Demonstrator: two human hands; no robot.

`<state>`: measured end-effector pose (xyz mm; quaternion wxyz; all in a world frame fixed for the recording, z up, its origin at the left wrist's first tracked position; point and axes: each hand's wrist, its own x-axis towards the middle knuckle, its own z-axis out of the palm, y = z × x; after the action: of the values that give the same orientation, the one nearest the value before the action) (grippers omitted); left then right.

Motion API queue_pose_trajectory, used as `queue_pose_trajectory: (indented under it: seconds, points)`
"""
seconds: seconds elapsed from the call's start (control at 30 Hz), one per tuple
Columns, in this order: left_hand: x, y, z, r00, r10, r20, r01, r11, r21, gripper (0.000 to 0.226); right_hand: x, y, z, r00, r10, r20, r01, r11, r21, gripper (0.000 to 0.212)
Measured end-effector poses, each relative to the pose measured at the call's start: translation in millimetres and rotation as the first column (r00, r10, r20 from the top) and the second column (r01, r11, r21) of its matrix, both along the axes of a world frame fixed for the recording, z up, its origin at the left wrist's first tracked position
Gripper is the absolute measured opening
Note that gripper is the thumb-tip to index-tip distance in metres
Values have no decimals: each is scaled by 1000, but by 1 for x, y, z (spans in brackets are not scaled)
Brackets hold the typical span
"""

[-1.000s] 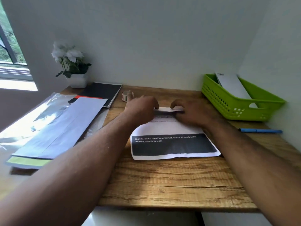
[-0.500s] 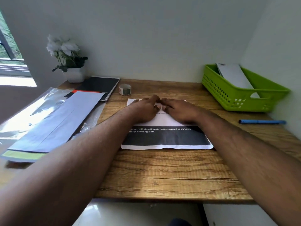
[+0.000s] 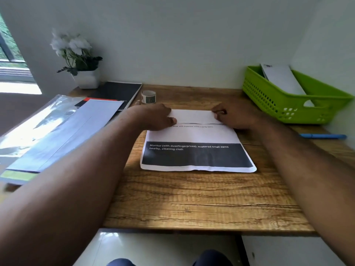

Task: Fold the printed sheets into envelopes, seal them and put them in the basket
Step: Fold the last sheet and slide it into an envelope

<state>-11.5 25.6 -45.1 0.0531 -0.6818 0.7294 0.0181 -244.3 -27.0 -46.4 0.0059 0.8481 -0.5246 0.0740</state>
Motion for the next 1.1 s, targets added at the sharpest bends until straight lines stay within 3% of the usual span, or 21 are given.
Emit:
queue_pose_trajectory:
  seconds: [0.13, 0.2, 0.43, 0.57, 0.7, 0.8, 0.87, 1.0, 1.1]
  points:
    - [4, -2, 0, 989, -12, -146, -1, 996, -89, 43, -4, -3, 6, 984, -34, 175, 5, 986, 165, 55]
    - [7, -5, -4, 975, -12, -224, -10, 995, -97, 47, -4, -2, 8, 975, -59, 213, 5, 970, 245, 58]
    - [19, -12, -8, 932, 11, -362, -42, 996, -77, 75, -3, 3, 10, 963, -46, 265, -38, 951, 306, 36]
    - [16, -7, -5, 931, -16, -364, -37, 990, -138, 64, -9, 5, 8, 925, -31, 379, -63, 970, 235, 40]
    - [6, 1, 7, 909, -81, -409, -122, 887, -445, 41, -5, 7, 8, 808, 108, 579, -103, 994, -42, 40]
    - [3, 1, 10, 918, -146, -369, -130, 768, -628, 18, 0, 7, 9, 865, 224, 448, -41, 923, -383, 24]
    - [2, 1, 6, 945, -106, -309, -102, 802, -588, 13, 2, 8, 7, 926, 212, 314, -60, 900, -432, 20]
    - [-5, 3, 1, 957, 21, -291, -90, 970, -227, 20, 5, 13, 6, 993, 102, 66, -95, 991, -98, 14]
    - [-12, 6, 5, 959, 67, -275, -118, 978, -174, 28, 8, 16, 7, 996, 54, 73, -58, 997, 55, 11]
